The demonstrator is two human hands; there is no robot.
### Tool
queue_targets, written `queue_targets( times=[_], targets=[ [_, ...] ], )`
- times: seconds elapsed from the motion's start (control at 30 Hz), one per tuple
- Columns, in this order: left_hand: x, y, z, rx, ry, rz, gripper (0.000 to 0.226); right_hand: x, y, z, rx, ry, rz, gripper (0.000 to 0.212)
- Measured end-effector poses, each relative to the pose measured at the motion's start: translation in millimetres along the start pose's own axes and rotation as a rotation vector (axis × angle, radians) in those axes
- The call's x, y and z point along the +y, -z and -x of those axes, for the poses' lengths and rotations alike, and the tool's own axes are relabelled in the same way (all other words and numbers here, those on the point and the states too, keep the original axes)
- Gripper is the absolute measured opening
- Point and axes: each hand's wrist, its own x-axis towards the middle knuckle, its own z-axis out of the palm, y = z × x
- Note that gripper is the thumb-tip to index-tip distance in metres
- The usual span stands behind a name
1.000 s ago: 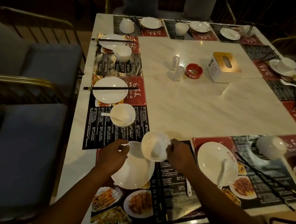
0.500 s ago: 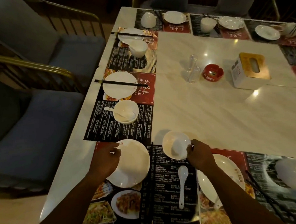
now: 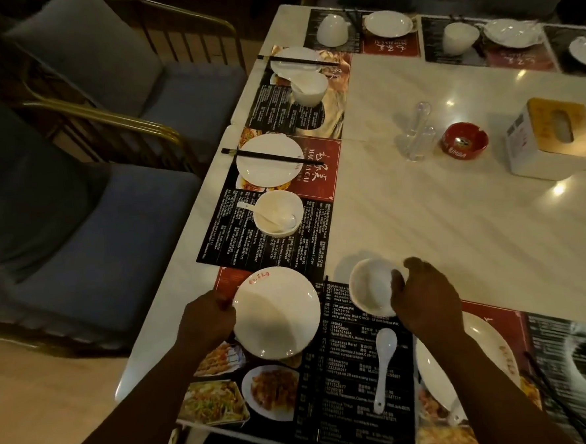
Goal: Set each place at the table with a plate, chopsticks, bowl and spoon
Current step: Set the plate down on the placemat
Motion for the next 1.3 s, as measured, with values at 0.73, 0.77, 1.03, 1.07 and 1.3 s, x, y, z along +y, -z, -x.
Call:
queue_targets(
  times=[0.73, 0.77, 1.03, 1.07, 1.3],
  targets=[
    [-37.7, 12.9, -25.6, -0.309, -0.213, 0.176, 0.044, -126.9, -97.9, 54.2, -0.191, -0.104, -0.207, 0.037],
    [-42.1, 15.2, -27.9, -0.325, -0.231, 0.150, 0.046, -128.2, -96.6, 64.8, -0.179, -0.132, -0.246, 0.033],
    [-66.6, 17.5, -22.8, -0.412, -0.339, 0.049, 0.043, -125.6, -107.3, 148.8, -0.228, -0.302, -0.300, 0.026],
    [-68.1, 17.2, -22.8, -0.418, -0.345, 0.034, 0.040, -125.8, -108.4, 154.1, -0.220, -0.316, -0.312, 0.026],
    [-75.3, 20.5, -22.2, -0.428, -0.355, -0.014, 0.024, -131.0, -115.8, 165.5, -0.206, -0.337, -0.319, 0.024]
  ],
)
